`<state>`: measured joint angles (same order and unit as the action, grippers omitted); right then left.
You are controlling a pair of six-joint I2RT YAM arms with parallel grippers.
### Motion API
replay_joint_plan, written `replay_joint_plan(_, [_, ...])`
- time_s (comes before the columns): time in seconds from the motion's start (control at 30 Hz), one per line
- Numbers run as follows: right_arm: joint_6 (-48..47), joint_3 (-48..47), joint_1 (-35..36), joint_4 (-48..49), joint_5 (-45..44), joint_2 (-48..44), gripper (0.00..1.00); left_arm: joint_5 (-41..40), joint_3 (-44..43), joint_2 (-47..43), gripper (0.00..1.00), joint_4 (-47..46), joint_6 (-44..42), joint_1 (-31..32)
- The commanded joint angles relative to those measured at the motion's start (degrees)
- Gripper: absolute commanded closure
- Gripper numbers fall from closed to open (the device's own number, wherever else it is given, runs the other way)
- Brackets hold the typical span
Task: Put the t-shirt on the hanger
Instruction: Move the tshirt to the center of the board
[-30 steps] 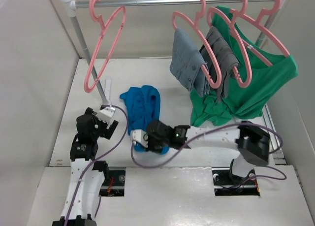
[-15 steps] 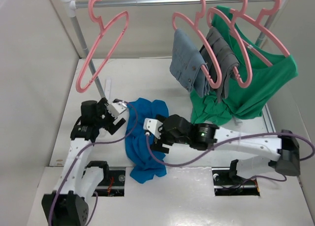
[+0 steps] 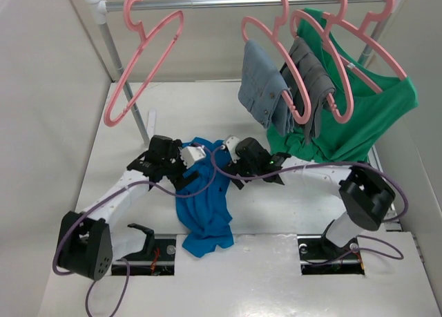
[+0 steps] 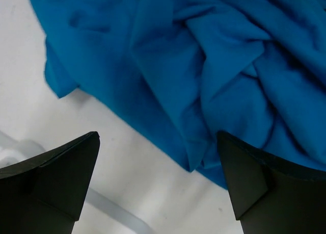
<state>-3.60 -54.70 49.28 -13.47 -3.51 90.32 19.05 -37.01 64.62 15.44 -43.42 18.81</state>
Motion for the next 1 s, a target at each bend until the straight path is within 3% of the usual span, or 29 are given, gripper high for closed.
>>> replay_joint_plan(0.0, [0.52,-3.39,-1.02,5.74,4.03,4.41,0.15,0.02,-1.4,2.78,0.01,-4.1,0.7,1.4])
replay_joint_plan(0.17, [-0.89,-4.63,-2.42,8.8,7.19,8.02,0.19,-0.5,0.89,5.33,0.01,-8.14,-0.88,2.02])
replay_joint_plan(0.2, [-0.89,-4.63,-3.21,9.51,7.9,8.03,0.23,-0.5,0.89,5.34,0.08,-8.15,-0.88,2.63])
replay_joint_plan(0.23, [-0.89,-4.63,-3.22,10.13,8.95,8.63,0.27,0.02,1.41,6.04,0.21,-8.67,-0.88,2.64])
replay_joint_plan(0.27, [-0.89,-4.63,-4.09,10.74,9.48,8.64,0.41,0.02,1.42,6.04,0.35,-9.63,-0.09,2.64])
replay_joint_plan(0.3, [-0.89,-4.63,-4.8,11.88,10.09,9.16,0.49,0.02,1.42,6.65,0.63,-9.64,0.52,2.64])
replay_joint_plan(0.37, [-0.89,-5.16,-5.59,12.41,10.8,9.96,0.67,-3.21,2.12,6.66,0.98,-10.16,2.1,2.64])
replay_joint_plan(0.4, [-0.89,-5.77,-6.38,12.42,11.59,10.92,0.86,-4.62,2.64,6.14,1.0,-10.17,2.11,2.64])
replay_joint_plan(0.47, [-0.27,-6.3,-7.26,13.04,12.12,11.72,1.0,-8.82,4.14,4.47,1.0,-9.21,1.59,2.64])
replay_joint_plan(0.53, [0.34,-6.3,-8.14,13.64,12.12,11.72,1.0,-11.74,5.89,0.88,1.0,-7.19,0.8,1.68])
replay_joint_plan(0.77, [1.75,-5.94,-12.8,11.19,6.5,9.7,1.0,-15.44,9.5,-12.65,1.0,4.76,-13.15,-16.77])
replay_joint_plan(0.97, [-5.09,-13.84,-7.64,5.84,4.57,11.89,1.0,-15.53,12.13,-22.42,1.0,17.5,-20.82,-17.67])
